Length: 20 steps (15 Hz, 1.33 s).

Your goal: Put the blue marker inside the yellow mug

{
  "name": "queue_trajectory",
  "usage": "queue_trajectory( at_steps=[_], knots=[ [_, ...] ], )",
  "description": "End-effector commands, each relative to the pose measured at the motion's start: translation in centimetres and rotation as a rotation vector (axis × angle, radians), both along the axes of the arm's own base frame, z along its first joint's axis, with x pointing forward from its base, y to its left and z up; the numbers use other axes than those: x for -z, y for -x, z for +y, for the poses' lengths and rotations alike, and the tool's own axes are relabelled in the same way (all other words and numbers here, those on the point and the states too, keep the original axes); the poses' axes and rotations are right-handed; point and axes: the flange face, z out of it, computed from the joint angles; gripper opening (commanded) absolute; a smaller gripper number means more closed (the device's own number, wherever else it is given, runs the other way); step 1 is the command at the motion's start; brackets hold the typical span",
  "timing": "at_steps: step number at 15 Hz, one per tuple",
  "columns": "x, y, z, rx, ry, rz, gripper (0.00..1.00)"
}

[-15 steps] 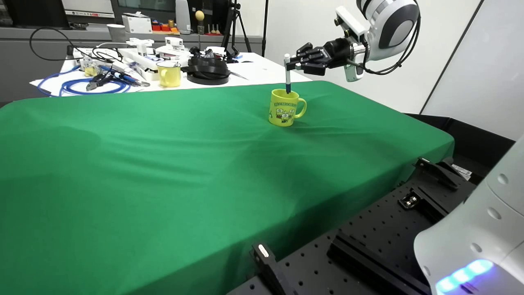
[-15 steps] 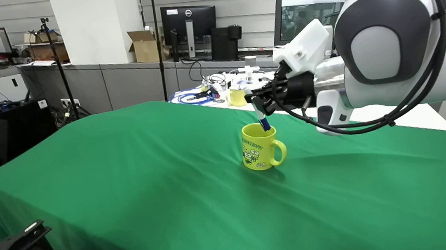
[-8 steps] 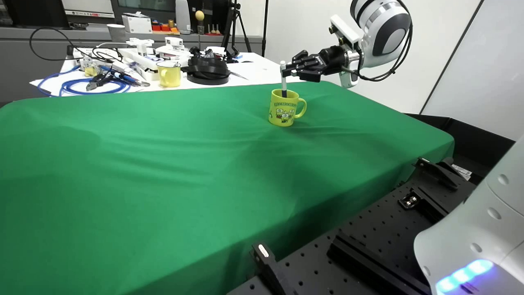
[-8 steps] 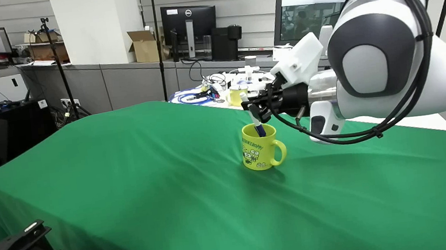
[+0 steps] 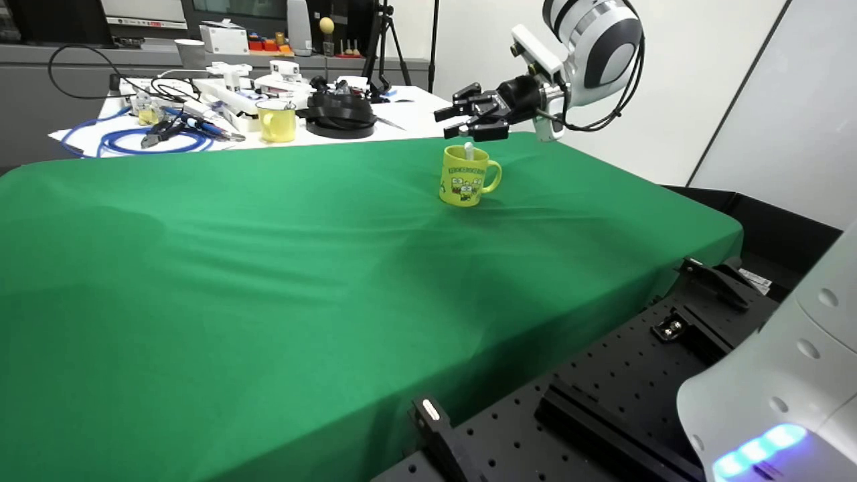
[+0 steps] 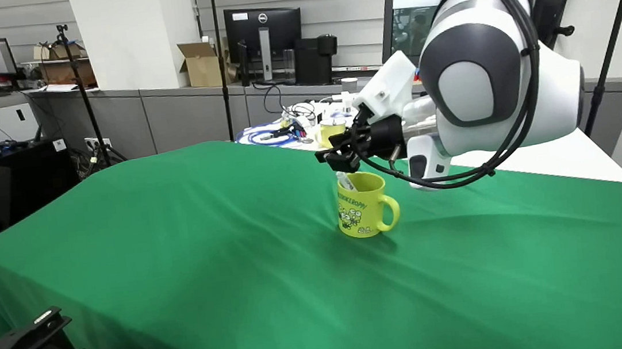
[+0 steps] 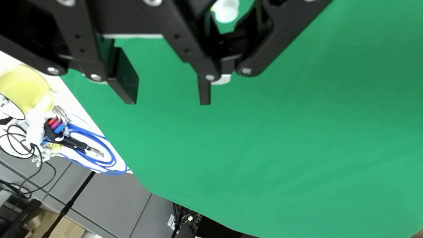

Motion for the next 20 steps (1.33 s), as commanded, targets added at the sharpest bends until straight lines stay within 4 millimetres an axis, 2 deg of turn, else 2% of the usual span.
queue_trajectory(
  at_steps=[1,3,4,8,12,13,14,16,20],
  knots=[
    [-2.2,-1.7,0.4,-0.044,0.03,-0.03,0.83],
    [-3.9,-2.3,0.5,-0.065,0.053,-0.057,0.97],
    [-5.0,-2.6,0.4,-0.076,0.064,-0.072,0.99],
    [-8.8,-3.0,-0.2,-0.103,0.11,-0.128,1.0],
    [-11.7,-2.6,0.0,-0.139,0.15,-0.173,1.0],
    [-12.2,-2.5,0.1,-0.141,0.167,-0.174,1.0],
    [-10.7,-3.0,-0.2,-0.136,0.138,-0.172,1.0],
    [-11.5,-2.9,-0.2,-0.142,0.153,-0.183,1.0],
    [-11.5,-2.8,-0.2,-0.144,0.157,-0.181,1.0]
  ],
)
